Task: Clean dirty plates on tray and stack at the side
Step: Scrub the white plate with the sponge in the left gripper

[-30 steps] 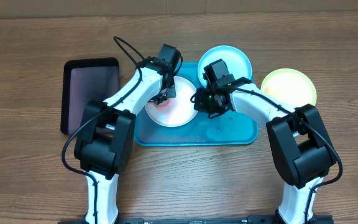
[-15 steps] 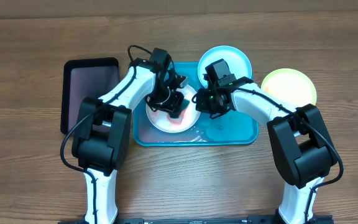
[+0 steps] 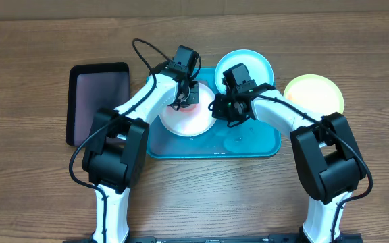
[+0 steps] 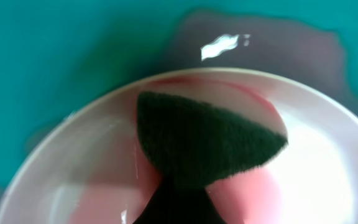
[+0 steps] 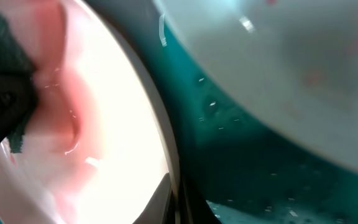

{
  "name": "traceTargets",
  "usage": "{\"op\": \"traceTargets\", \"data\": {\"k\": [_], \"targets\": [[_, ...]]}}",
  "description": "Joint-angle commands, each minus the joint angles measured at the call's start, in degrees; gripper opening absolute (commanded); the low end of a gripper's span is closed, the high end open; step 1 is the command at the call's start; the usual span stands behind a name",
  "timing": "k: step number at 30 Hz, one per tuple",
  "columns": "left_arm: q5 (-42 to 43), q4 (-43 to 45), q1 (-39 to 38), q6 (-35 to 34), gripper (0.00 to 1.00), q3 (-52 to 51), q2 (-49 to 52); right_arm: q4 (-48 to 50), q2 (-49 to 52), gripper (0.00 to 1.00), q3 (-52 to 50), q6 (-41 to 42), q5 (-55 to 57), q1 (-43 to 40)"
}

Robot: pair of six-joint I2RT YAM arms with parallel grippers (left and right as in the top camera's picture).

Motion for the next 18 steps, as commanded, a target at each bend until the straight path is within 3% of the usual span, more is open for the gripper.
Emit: {"op": "traceTargets", "data": {"k": [1,9,12,15,18], "targets": [[-12.3,-6.3,1.8,-5.9,0.04,-1.9,3.0,-1.0,0.5,0.04,0.4,-1.2,-1.4,0.3],[17.9,-18.5,1.8,26.3,0.04,-1.9,3.0,-0.9,0.5,0.04,0.4,-1.2,-1.5,0.3],[28.7,-18.8,1.8,34.8,0.04,-1.9,3.0,-0.9,0.5,0.04,0.4,-1.2,-1.5,0.3],[32.1,-14.0,1.8,34.4,0.04,-1.9,3.0,-0.9,0.5,0.04,0.4,-1.2,-1.5,0.3],[30.5,-6.6,1.8,29.4,0.04,-1.9,3.0,-1.0,0.5,0.04,0.4,-1.2,-1.5,0.3]]}}
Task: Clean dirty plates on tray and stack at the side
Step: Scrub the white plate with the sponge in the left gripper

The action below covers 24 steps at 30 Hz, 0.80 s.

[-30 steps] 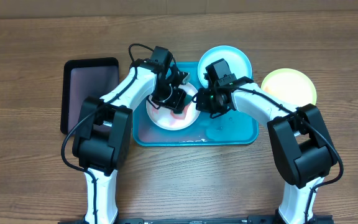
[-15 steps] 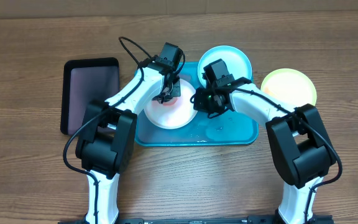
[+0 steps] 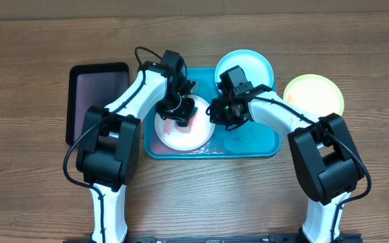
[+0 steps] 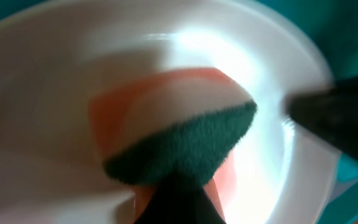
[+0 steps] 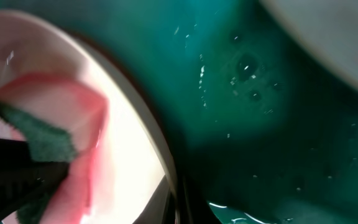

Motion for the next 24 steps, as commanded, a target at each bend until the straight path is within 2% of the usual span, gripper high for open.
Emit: {"op": "traceTargets", "data": {"k": [1,3,8,10,13,15,17,18,22,24], "targets": [[5.9,6.8,-1.5,-0.5,0.04,-1.4,3.2,0.7,0.4,0.04,0.4,1.4,0.7,-0.5],[-0.2,10.4,-1.4,-4.2,0.04,-1.4,3.2,0.6,0.4,0.04,0.4,1.4,0.7,-0.5],[-26.6,12.6,-1.4,-22.4,0.04,-1.4,3.2,0.7,0.4,0.04,0.4,1.4,0.7,-0.5],[-37.7,7.4,-1.4,-33.6,0.04,-1.4,3.2,0.7,0.4,0.04,0.4,1.4,0.7,-0.5],[-44.7,-0.5,-1.4,-42.8,0.04,-1.4,3.2,0.7,0.4,0.04,0.4,1.4,0.7,-0.5],[-45.8,-3.6,-1.4,-45.0,0.04,-1.4,3.2,0.7,0.4,0.04,0.4,1.4,0.7,-0.5],[-44.3,-5.6,-1.4,-44.2,0.04,-1.4,3.2,0.7,0.4,0.04,0.4,1.4,0.7,-0.5],[-41.7,-6.4,-1.4,-41.6,0.04,-1.4,3.2,0.7,0.4,0.04,0.4,1.4,0.7,-0.5],[-24.8,-7.5,-1.4,-24.3,0.04,-1.4,3.2,0.7,0.4,0.04,0.4,1.4,0.8,-0.5],[-12.6,-8.3,-1.4,-12.8,0.04,-1.4,3.2,0.8,0.4,0.04,0.4,1.4,0.8,-0.5]]}}
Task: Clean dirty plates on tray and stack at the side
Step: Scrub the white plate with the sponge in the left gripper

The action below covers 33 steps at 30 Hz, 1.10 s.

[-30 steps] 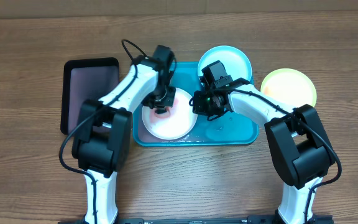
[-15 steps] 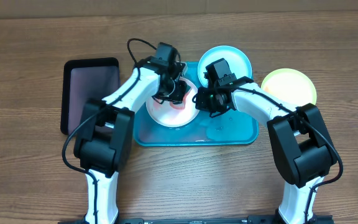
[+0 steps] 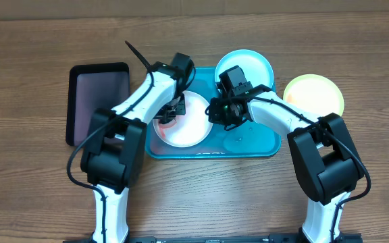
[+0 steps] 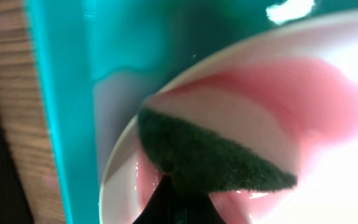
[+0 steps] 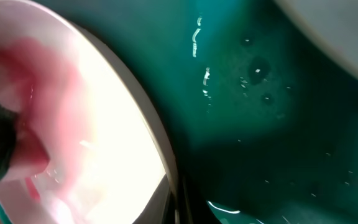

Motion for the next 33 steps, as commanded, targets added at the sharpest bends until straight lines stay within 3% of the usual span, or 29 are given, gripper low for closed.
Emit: {"op": "traceTargets", "data": {"k": [1,7,12,16,21,26,30,33], "targets": [[27.2,-3.2,1.1,25.3,0.04,-2.6,3.3,0.1,0.4,0.04,0.4,0.1,1.2,-0.9],[45.2,-7.4,1.0,42.9,0.04,-2.6,3.3,0.1,0.4,0.04,0.4,0.1,1.2,-0.9],[47.2,-5.6,1.0,44.8,0.04,-2.6,3.3,0.1,0.4,0.04,0.4,0.1,1.2,-0.9],[41.9,3.0,1.0,36.5,0.04,-2.6,3.3,0.2,0.4,0.03,0.4,0.1,1.2,-0.9],[25.5,15.5,1.0,19.8,0.04,-2.6,3.3,0.0,0.4,0.04,0.4,0.1,1.2,-0.9],[14.6,23.3,1.1,14.5,0.04,-2.6,3.3,0.0,0.4,0.04,0.4,0.1,1.2,-0.9],[9.7,26.5,1.1,13.7,0.04,-2.6,3.3,0.0,0.4,0.04,0.4,0.1,1.2,-0.9],[1.9,26.2,1.1,9.1,0.04,-2.6,3.3,0.0,0.4,0.04,0.4,0.1,1.2,-0.9]]}}
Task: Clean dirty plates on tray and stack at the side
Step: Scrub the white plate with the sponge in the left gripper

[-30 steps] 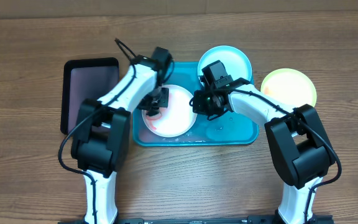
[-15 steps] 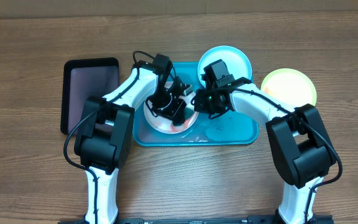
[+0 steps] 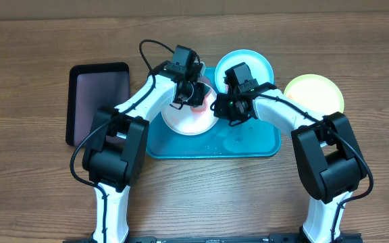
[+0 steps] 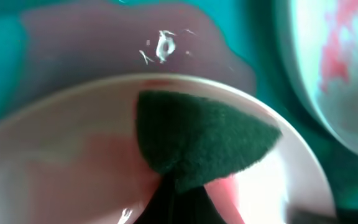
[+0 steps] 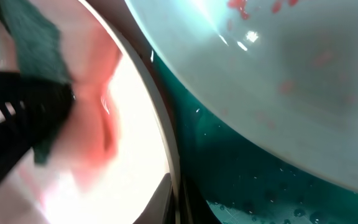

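Observation:
A white plate (image 3: 189,119) smeared with pink-red lies on the teal tray (image 3: 248,143). My left gripper (image 3: 193,94) is shut on a dark green sponge (image 4: 197,140) that presses on the plate's far right part. The right gripper (image 3: 221,108) is shut on the white plate's right rim (image 5: 169,155), one finger inside and one outside. A light blue plate (image 3: 255,66) with red specks sits at the tray's far right corner, also seen as the blue plate (image 5: 278,68) in the right wrist view.
A yellow-green plate (image 3: 314,93) rests on the wooden table to the right of the tray. A black tray with a pinkish inside (image 3: 97,94) lies to the left. Water pools on the teal tray's floor (image 5: 260,193).
My left gripper with the sponge has gone from the plate's left edge to its far right part, near the blue plate. The white plate sits slightly further right. The right gripper still holds the rim.
The sponge in my left gripper pressed on the plate's far right, then on its middle, then at its left edge, and now back at the far right. All along the right gripper kept hold of the plate's right rim. Pink smear remains on the plate.

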{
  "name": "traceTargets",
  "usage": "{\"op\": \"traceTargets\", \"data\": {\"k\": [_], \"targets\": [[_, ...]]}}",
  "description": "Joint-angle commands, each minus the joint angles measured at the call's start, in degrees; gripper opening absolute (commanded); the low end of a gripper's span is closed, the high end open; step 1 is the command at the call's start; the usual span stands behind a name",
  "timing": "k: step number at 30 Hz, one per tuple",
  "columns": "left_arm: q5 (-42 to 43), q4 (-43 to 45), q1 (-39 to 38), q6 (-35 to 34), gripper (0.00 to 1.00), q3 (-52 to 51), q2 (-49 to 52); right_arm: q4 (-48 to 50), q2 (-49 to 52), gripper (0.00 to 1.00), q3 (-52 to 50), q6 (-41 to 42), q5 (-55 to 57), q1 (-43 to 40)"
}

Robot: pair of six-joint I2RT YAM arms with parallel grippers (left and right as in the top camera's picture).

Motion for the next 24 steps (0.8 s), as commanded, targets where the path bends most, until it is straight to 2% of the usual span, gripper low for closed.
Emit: {"op": "traceTargets", "data": {"k": [1,3,4,9,10,14,17,20,24], "targets": [[-23.8,-1.1,1.2,-8.7,0.04,-0.6,2.2,-1.0,0.4,0.04,0.4,-1.0,-2.1,1.0],[-32.9,-5.6,1.2,-17.2,0.04,-0.6,2.2,-1.0,0.4,0.04,0.4,-1.0,-2.1,1.0],[-34.8,-7.8,1.3,-20.0,0.04,-0.6,2.2,-1.0,0.4,0.04,0.4,-1.0,-2.1,1.0],[-32.5,-16.5,1.4,-22.4,0.04,-0.6,2.2,-0.9,0.4,0.04,0.4,-1.0,-2.1,1.0],[-30.4,-18.2,1.4,-21.6,0.04,-0.5,2.2,-0.9,0.4,0.04,0.4,-1.0,-2.1,1.0],[-12.1,-24.0,1.4,-6.3,0.04,1.2,2.2,-1.0,0.4,0.04,0.4,-1.0,-2.1,1.0],[-1.4,-28.2,1.4,2.2,0.04,3.7,2.2,-1.0,0.4,0.04,0.4,-1.0,-2.1,1.0],[2.9,-32.2,1.5,6.6,0.04,7.5,2.2,-1.0,0.4,0.04,0.4,-1.0,-2.1,1.0],[2.6,-36.3,1.7,7.4,0.04,14.6,2.2,-1.2,0.4,0.04,0.4,-1.0,-2.1,1.0]]}}
